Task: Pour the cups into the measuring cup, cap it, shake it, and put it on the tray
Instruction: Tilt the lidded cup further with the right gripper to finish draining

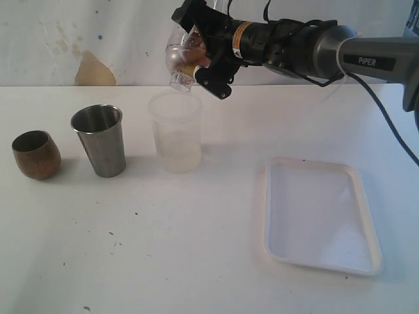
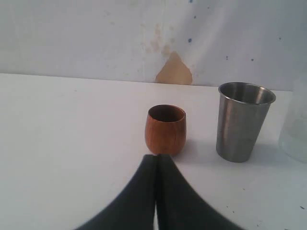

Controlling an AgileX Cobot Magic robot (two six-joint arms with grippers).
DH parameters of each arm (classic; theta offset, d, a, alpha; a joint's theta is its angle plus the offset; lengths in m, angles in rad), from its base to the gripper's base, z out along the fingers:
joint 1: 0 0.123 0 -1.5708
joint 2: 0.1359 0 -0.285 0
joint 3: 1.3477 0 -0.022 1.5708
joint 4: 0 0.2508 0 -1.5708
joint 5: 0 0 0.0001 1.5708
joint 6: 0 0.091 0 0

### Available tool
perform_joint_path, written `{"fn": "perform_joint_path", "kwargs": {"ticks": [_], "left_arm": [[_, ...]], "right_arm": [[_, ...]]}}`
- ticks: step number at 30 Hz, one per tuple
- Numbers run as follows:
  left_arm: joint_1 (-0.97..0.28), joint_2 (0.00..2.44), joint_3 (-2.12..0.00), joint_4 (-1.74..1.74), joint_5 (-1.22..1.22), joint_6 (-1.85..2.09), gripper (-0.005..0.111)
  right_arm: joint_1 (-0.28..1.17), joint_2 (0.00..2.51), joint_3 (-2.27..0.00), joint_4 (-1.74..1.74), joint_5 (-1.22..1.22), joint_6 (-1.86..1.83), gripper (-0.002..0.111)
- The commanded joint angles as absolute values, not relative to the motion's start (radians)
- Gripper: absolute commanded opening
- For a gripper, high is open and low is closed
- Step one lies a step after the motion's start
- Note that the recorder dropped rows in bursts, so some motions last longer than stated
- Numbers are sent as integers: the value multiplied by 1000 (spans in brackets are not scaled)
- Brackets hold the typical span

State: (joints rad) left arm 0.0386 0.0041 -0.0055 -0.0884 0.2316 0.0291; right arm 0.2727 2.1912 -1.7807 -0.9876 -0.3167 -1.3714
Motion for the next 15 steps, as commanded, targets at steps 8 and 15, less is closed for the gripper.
{"fn": "perform_joint_path", "kwargs": {"ticks": [8, 15], "left_arm": [[39, 0, 0, -93, 226, 27, 0], [39, 0, 0, -93, 226, 27, 0]], "right_arm": [[269, 2175, -1795, -977, -342, -1370, 0], [269, 2175, -1795, -977, -342, -1354, 0]]}}
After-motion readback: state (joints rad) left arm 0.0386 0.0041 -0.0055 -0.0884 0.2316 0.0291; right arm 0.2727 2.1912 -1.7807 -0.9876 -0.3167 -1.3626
